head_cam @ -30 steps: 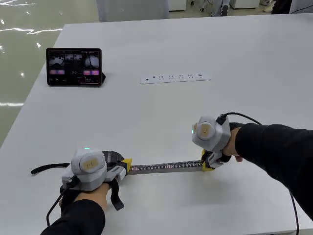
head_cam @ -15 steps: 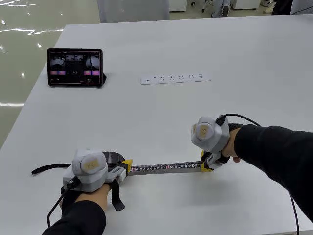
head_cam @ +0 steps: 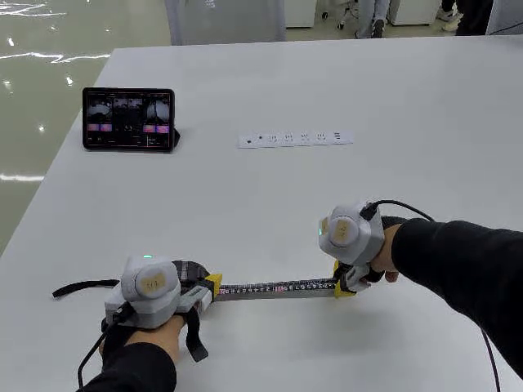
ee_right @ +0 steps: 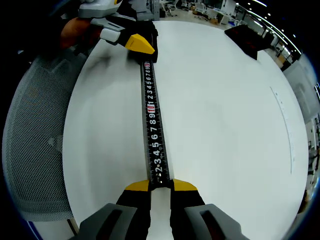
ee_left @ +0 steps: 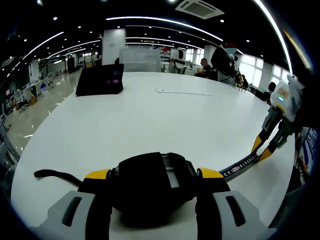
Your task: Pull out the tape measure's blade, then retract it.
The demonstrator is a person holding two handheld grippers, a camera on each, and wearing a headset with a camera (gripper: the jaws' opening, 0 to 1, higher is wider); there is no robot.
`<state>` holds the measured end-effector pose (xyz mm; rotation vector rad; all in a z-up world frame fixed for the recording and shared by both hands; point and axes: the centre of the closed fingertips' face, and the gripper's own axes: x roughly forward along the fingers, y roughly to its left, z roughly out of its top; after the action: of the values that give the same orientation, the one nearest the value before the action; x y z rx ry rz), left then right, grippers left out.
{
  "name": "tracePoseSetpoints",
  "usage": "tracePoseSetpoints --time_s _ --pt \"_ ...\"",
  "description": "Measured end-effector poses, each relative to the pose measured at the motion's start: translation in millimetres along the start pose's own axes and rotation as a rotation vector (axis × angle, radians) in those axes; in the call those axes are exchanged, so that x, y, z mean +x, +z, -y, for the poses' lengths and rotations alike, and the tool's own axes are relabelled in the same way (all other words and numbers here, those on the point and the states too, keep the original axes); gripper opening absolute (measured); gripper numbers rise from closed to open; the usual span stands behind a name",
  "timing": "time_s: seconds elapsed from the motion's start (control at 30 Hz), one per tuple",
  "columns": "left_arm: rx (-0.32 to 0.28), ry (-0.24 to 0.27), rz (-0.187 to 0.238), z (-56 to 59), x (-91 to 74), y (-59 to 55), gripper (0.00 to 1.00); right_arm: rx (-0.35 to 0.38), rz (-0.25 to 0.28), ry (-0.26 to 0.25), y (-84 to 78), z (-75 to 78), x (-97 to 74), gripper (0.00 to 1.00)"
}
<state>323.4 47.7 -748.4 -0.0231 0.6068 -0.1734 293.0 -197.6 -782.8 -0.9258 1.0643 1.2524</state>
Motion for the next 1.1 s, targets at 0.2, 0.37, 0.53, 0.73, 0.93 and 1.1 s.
tracePoseSetpoints --time_s 0.2,0.37,0.53,0.73,0.93,1.1 --pt "0.000 -0.001 -0.001 0.2 -0.6 -0.5 0.64 -0.007 -0.011 0.001 3.2 0.0 0.8 0.10" --pt "0.000 -0.001 -0.001 0.3 -0.9 -0.8 0.64 -0.015 -0.015 -0.004 4.7 -1.1 1.1 0.10" --pt "-0.001 -0.001 -0.001 0.3 -0.9 -0.6 0.64 -0.002 -0.015 -0.008 6.9 -0.2 1.9 0.10" --pt "-0.002 -0.002 -0.002 0.2 -0.8 -0.8 0.64 -0.023 -0.011 -0.005 9.2 -0.5 2.3 0.10" --pt "-0.001 -0.001 -0.003 -0.3 -0.3 -0.7 0.64 -0.008 -0.005 -0.003 11.4 -0.4 2.7 0.10" --pt "-0.002 0.000 -0.004 -0.5 0.2 -0.1 0.64 -0.017 -0.006 -0.002 13.2 -0.9 3.2 0.10"
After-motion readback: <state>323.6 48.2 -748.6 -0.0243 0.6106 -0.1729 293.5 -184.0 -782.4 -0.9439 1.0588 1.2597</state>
